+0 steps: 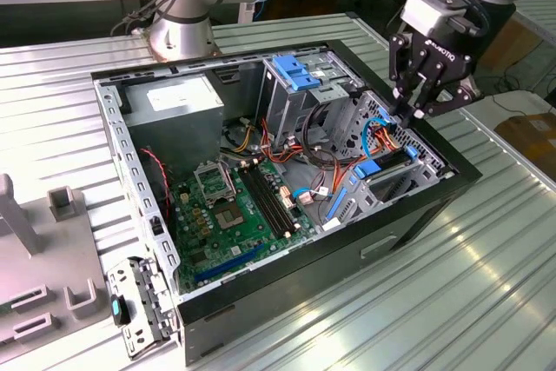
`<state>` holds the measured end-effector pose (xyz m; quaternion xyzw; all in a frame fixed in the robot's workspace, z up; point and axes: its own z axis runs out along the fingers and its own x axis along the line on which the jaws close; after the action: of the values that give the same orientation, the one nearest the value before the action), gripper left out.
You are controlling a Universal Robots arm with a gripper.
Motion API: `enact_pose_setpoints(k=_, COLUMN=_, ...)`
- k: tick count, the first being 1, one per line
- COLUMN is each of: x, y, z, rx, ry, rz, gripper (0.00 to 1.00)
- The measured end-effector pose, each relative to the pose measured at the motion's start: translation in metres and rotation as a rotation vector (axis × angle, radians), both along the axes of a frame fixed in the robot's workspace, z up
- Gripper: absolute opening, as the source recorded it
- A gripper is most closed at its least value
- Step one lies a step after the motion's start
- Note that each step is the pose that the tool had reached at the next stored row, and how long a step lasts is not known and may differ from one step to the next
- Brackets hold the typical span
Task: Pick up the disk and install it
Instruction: 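Insert the second disk wire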
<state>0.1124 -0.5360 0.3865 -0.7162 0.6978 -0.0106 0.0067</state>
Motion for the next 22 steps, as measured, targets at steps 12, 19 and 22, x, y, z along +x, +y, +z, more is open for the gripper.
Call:
enact_pose_setpoints(k=12, x=-0.0024, y=0.0060, z=-0.0100, rx=-0.0292, ry=0.0125, rz=0.000, gripper=0.31)
enact_pose_setpoints(k=19, x=-0.0024, y=0.0060, z=-0.0102, rx=-0.0716, ry=0.0125, rz=0.000, gripper=0.10)
enact_pose_setpoints(k=22, x=-0.0024, y=0.0060, z=-0.0103, rx=-0.0746, ry=0.0125, rz=0.000, gripper=0.11)
